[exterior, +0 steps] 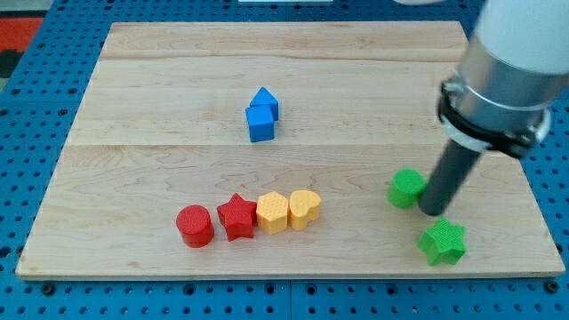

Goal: Push the green star to the left of the green circle

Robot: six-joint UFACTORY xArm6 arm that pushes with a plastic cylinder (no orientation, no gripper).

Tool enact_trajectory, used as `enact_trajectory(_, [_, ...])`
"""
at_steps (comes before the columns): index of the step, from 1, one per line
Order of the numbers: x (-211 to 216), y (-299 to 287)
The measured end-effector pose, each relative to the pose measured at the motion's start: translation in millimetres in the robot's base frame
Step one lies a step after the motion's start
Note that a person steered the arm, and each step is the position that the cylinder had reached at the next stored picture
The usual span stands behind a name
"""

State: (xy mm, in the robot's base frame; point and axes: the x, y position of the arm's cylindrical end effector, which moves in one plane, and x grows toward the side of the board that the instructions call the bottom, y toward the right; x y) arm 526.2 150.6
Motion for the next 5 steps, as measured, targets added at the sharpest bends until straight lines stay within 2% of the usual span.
enact_trajectory(1, [-12,18])
enact_trajectory(2, [33,78])
enact_trajectory(3, [92,71])
enact_trajectory(4, [82,17])
enact_trajectory(5, [40,-24])
